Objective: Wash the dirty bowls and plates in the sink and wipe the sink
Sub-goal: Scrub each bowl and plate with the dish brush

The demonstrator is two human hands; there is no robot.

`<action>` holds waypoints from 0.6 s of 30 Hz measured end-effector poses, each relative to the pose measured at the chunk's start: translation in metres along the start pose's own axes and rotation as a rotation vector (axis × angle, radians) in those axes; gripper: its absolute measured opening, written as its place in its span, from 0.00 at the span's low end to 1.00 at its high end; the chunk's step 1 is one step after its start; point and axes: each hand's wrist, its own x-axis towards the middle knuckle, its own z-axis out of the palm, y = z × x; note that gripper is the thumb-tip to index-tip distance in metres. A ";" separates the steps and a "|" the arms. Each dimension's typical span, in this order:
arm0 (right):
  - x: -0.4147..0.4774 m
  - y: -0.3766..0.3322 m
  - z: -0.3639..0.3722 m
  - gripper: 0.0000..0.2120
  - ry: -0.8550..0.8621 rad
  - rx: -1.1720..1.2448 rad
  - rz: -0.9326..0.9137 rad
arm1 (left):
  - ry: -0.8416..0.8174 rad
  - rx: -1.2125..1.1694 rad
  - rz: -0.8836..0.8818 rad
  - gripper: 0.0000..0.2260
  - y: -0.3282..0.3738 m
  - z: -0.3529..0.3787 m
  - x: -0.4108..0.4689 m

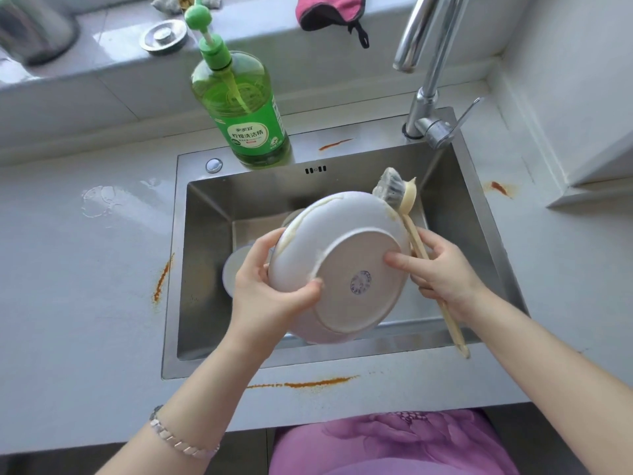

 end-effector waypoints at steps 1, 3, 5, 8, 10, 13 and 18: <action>-0.001 -0.003 0.000 0.22 0.009 -0.024 -0.008 | -0.028 0.001 -0.005 0.27 0.001 -0.003 0.000; -0.004 -0.011 0.003 0.20 0.002 -0.025 -0.010 | -0.112 0.034 -0.011 0.30 0.006 -0.008 0.002; -0.006 -0.015 0.005 0.20 -0.020 -0.022 -0.009 | -0.174 0.074 -0.010 0.32 0.007 -0.011 0.005; -0.005 -0.012 0.007 0.22 -0.055 -0.103 0.027 | -0.156 0.061 -0.049 0.31 0.003 -0.011 0.007; -0.002 -0.008 0.008 0.24 -0.048 -0.180 0.022 | -0.117 0.046 -0.076 0.30 0.000 -0.009 0.007; 0.004 -0.004 0.006 0.22 0.086 -0.354 -0.124 | -0.083 0.118 -0.081 0.31 0.001 -0.006 0.008; -0.012 -0.022 0.010 0.15 0.077 -0.763 -0.318 | -0.037 0.285 -0.034 0.30 0.005 -0.003 0.010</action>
